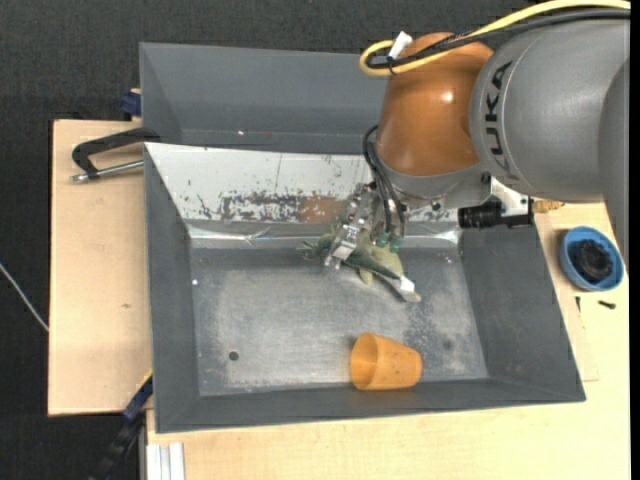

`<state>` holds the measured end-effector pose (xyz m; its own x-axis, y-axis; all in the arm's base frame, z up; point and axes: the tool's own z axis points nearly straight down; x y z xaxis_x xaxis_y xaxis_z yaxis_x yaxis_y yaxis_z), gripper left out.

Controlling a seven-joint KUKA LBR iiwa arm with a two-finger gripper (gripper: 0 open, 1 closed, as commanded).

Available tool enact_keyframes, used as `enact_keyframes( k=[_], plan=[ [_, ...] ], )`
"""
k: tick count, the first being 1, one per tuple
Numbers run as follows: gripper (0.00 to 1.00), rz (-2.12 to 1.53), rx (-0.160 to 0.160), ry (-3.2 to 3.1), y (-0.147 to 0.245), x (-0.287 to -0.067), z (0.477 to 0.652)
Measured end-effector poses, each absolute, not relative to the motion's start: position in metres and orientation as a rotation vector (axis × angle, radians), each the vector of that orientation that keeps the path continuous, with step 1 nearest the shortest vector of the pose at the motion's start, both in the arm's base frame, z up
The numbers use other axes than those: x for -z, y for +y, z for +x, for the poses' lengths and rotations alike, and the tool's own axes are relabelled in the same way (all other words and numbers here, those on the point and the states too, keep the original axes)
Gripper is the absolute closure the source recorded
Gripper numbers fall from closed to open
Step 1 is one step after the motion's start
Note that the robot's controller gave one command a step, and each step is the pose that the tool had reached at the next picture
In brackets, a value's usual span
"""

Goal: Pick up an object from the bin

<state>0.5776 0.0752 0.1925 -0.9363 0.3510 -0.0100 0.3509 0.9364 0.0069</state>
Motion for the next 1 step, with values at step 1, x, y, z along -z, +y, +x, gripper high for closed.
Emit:
enact_keyframes(
  k=[1],
  plan=[
    [1.0, 0.173, -0.005, 3.123, 0.0949, -0.3502, 0.5871]
  ],
)
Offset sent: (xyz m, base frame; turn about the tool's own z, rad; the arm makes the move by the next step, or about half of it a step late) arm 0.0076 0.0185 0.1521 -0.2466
